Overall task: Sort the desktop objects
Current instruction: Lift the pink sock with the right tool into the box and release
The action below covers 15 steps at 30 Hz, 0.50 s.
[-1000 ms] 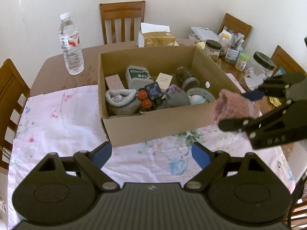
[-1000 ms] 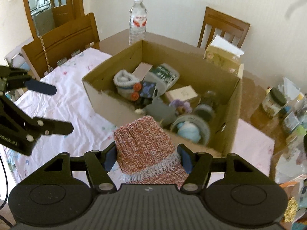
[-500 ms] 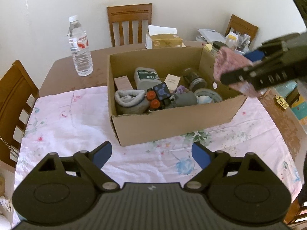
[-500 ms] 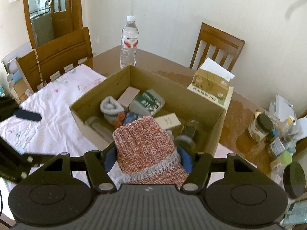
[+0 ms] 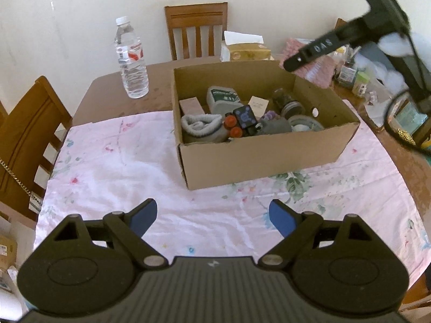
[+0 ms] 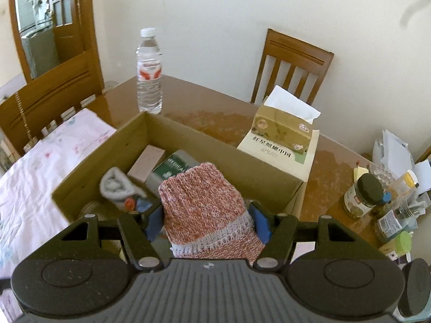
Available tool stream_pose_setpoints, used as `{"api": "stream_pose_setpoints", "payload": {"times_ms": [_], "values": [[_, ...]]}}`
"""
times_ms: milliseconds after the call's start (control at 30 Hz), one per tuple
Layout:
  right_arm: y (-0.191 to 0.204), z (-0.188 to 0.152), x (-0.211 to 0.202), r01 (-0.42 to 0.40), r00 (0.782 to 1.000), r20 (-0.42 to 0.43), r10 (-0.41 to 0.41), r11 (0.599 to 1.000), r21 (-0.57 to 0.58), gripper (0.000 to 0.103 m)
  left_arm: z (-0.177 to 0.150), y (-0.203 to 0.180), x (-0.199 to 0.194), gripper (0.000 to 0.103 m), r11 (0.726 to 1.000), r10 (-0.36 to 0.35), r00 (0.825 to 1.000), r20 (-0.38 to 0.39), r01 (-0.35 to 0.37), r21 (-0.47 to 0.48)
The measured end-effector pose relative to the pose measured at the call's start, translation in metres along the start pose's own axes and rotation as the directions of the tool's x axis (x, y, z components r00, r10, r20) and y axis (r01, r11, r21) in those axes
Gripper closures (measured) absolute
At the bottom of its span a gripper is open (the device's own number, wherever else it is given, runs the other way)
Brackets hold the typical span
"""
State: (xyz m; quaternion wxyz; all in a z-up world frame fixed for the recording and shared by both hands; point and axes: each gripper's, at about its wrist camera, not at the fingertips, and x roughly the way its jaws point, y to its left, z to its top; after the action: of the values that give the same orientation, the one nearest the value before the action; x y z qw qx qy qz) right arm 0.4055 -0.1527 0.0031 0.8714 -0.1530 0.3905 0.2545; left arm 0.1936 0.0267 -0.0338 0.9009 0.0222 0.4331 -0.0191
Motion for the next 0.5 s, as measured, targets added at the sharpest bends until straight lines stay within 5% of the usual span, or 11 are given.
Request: {"api": "stream_pose_setpoints", "payload": {"times_ms": [500], "values": [[-0.006,0.032,0.037,0.024,1.0,-0.017,-0.024,1.0,-0.008,0.028,-0.013,0.018,-0.008,0.013,0.998,0.051,0.999,-0.002,-0.051,-0.037]]}}
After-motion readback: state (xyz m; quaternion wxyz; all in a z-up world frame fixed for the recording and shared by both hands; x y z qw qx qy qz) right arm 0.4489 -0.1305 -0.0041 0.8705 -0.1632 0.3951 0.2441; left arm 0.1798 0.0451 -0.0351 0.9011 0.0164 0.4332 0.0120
